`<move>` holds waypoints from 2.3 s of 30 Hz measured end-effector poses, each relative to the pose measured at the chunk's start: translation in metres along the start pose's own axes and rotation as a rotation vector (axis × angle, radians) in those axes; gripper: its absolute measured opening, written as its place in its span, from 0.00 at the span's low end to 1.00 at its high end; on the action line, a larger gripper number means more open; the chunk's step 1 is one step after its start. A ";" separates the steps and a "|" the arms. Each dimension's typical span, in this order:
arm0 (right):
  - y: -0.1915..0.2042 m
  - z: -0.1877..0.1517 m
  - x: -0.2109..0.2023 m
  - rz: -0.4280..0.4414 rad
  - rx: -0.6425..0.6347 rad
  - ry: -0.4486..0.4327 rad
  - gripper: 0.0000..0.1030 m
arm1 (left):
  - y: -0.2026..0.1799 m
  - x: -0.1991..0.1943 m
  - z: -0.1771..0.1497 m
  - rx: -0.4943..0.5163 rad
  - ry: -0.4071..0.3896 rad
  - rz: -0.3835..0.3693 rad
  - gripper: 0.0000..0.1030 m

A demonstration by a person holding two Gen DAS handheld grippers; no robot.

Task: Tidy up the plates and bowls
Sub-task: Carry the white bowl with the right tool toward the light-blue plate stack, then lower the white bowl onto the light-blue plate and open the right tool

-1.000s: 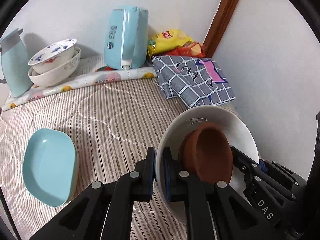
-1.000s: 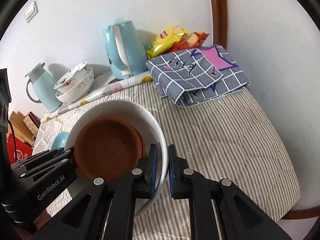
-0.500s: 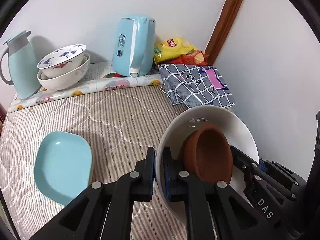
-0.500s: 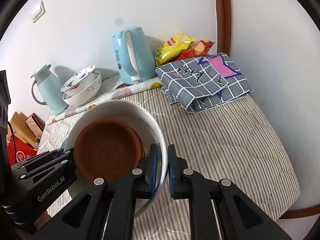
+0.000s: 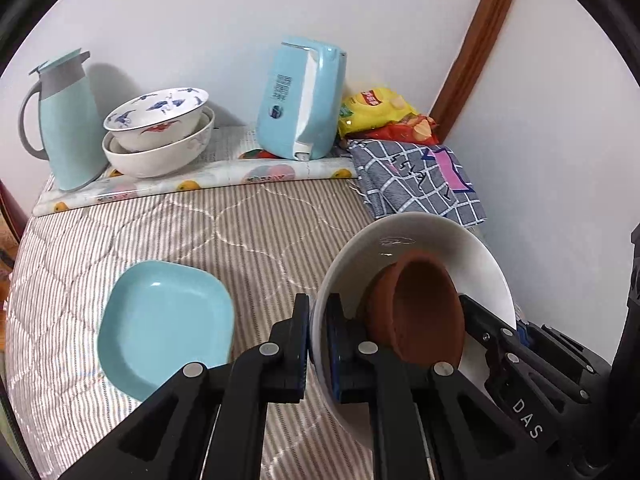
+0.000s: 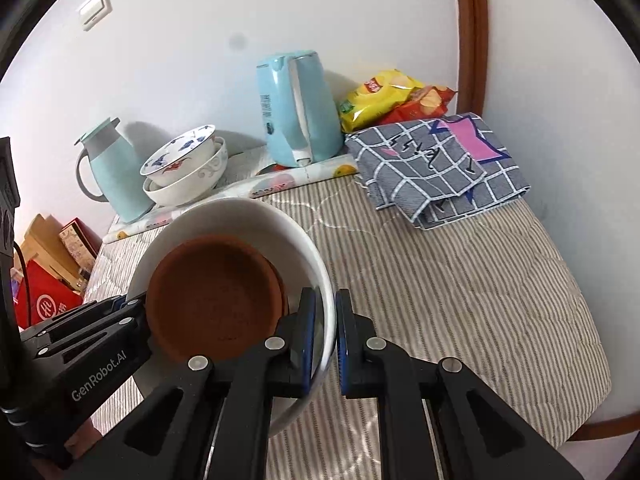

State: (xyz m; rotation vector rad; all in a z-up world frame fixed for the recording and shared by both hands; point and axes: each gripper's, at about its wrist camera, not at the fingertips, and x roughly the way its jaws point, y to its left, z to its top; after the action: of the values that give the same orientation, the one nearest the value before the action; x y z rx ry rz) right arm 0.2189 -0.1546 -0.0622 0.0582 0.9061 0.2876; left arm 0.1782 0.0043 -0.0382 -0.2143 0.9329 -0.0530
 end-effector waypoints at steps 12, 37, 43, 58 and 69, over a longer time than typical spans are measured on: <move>0.042 -0.001 0.018 0.036 -0.030 0.015 0.09 | 0.045 -0.001 0.001 -0.044 0.003 0.034 0.09; 0.111 0.001 0.055 0.085 -0.103 0.049 0.09 | 0.122 0.000 0.002 -0.129 0.007 0.076 0.08; 0.124 -0.002 0.065 0.096 -0.114 0.066 0.09 | 0.138 0.003 -0.002 -0.150 0.015 0.086 0.08; 0.145 -0.013 0.100 0.111 -0.137 0.130 0.09 | 0.171 0.026 -0.013 -0.197 0.066 0.103 0.09; 0.149 -0.022 0.130 0.119 -0.142 0.195 0.09 | 0.187 0.047 -0.020 -0.220 0.107 0.109 0.08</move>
State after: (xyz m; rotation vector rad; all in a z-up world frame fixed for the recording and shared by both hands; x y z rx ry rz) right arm 0.2442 0.0223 -0.1507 -0.0485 1.0746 0.4734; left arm 0.1814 0.1776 -0.1249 -0.3665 1.0557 0.1401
